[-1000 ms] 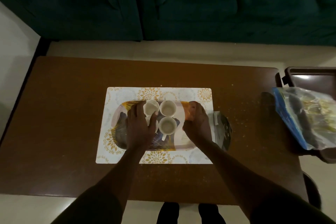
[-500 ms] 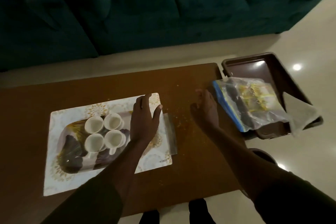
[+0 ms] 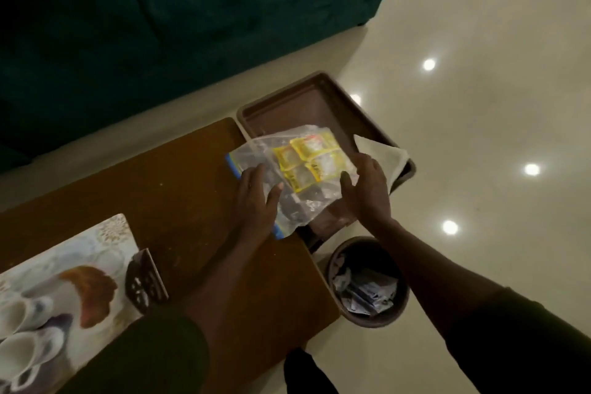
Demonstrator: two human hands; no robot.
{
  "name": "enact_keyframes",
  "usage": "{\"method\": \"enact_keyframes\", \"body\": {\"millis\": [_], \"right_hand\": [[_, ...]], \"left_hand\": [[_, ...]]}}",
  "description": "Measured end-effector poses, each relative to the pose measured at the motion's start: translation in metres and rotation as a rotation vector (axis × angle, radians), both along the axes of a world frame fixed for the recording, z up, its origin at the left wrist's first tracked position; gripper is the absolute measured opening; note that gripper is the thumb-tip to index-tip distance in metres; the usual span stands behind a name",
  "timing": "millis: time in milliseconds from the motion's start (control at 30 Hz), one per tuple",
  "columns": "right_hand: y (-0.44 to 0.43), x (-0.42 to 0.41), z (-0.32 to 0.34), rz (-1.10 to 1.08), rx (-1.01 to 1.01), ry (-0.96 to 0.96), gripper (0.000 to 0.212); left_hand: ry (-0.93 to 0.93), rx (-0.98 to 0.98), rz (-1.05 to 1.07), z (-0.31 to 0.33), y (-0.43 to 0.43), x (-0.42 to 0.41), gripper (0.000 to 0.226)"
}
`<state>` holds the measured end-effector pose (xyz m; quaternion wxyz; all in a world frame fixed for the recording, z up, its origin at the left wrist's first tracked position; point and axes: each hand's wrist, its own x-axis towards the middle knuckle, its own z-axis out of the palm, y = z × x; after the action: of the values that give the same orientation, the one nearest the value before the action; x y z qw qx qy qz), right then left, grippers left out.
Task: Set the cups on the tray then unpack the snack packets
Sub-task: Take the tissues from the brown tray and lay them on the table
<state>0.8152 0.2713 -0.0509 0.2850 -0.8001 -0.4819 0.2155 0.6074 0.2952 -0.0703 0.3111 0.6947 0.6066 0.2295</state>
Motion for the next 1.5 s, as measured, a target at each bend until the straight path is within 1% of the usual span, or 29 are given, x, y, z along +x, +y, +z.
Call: {"method": "enact_keyframes", "body": {"millis": [100, 200, 333, 533, 700, 867, 1000, 1133, 1233, 1300, 1367, 1433, 1467, 1500], "right_hand": [[-0.002, 0.041, -0.004, -0.146, -0.006, 0.003, 0.03], [-0.004, 0.069, -0.014, -0.215, -0.088, -0.078, 0.027], [-0.003, 0.088, -0.025, -0.239, -0.177, -0.081, 0.032], [0.005, 0.099, -0.037, -0.171, -0.242, -0.053, 0.036], [0.014, 0.106, -0.047, -0.146, -0.332, -0.059, 0.046], [0.016, 0.101, -0.046, -0.248, -0.36, -0.083, 0.04], [0.024, 0.1, -0.047, -0.217, -0.378, -0.137, 0.04], [0.033, 0.103, -0.051, -0.236, -0.42, -0.089, 0.042], [0.033, 0.105, -0.05, -0.305, -0.329, -0.002, 0.034], [0.031, 0.102, -0.046, -0.312, -0.213, 0.021, 0.027], [0.031, 0.093, -0.035, -0.356, -0.074, 0.072, 0.019], [0.035, 0.08, -0.022, -0.378, 0.041, 0.172, 0.014], [0.037, 0.071, -0.014, -0.352, 0.079, 0.233, 0.017], [0.038, 0.061, -0.006, -0.307, 0.111, 0.322, 0.023]], "left_hand": [[-0.038, 0.006, -0.036, -0.002, 0.0, 0.041, 0.046], [-0.002, 0.016, -0.098, -0.01, -0.005, 0.071, 0.046], [-0.071, -0.034, -0.119, -0.015, -0.005, 0.101, 0.046], [-0.147, -0.07, -0.13, -0.011, -0.001, 0.133, 0.048], [-0.148, -0.083, -0.134, -0.011, 0.0, 0.135, 0.047], [-0.117, -0.084, -0.107, -0.02, 0.002, 0.12, 0.043], [-0.12, -0.055, -0.107, -0.023, 0.003, 0.11, 0.041], [-0.129, -0.04, -0.103, -0.026, 0.003, 0.108, 0.039], [-0.147, -0.028, -0.1, -0.026, 0.004, 0.109, 0.036], [-0.181, -0.046, -0.066, -0.025, 0.005, 0.11, 0.033], [-0.256, -0.092, 0.016, -0.021, 0.007, 0.111, 0.031], [-0.363, -0.212, 0.149, -0.014, 0.012, 0.11, 0.034], [-0.467, -0.325, 0.231, -0.01, 0.016, 0.109, 0.037], [-0.621, -0.467, 0.312, -0.005, 0.019, 0.107, 0.041]]}}
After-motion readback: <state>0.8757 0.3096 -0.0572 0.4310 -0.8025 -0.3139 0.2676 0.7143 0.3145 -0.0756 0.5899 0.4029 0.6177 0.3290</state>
